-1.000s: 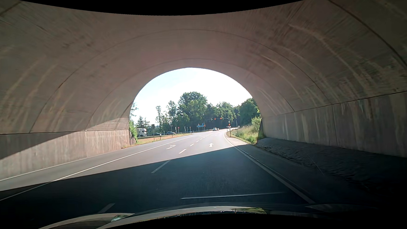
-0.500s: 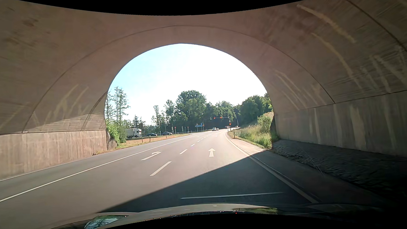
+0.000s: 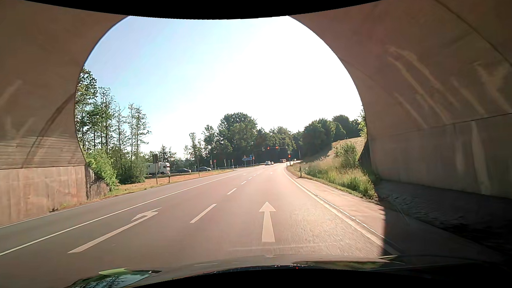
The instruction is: Follow the waypoints while adhering to traffic rules and regulations
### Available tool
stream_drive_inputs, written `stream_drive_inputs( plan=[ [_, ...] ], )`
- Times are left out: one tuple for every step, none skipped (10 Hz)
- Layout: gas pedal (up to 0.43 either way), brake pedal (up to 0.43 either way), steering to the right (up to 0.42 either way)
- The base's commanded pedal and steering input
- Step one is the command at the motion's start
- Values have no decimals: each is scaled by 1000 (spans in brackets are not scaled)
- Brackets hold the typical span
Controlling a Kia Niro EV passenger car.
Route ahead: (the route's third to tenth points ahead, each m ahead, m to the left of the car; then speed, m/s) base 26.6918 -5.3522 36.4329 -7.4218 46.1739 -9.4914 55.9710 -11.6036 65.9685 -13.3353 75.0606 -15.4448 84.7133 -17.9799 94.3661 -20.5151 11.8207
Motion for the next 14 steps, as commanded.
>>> stream_drive_inputs(
  plan=[
    [0,152,7],
    [0,140,8],
    [0,140,7],
    [0,140,7],
    [0,140,7],
    [0,134,7],
    [0,134,7],
    [0,134,7],
    [0,134,7],
    [0,128,7],
    [0,128,8],
    [0,128,7],
    [0,128,7],
    [0,128,7]
  ],
)
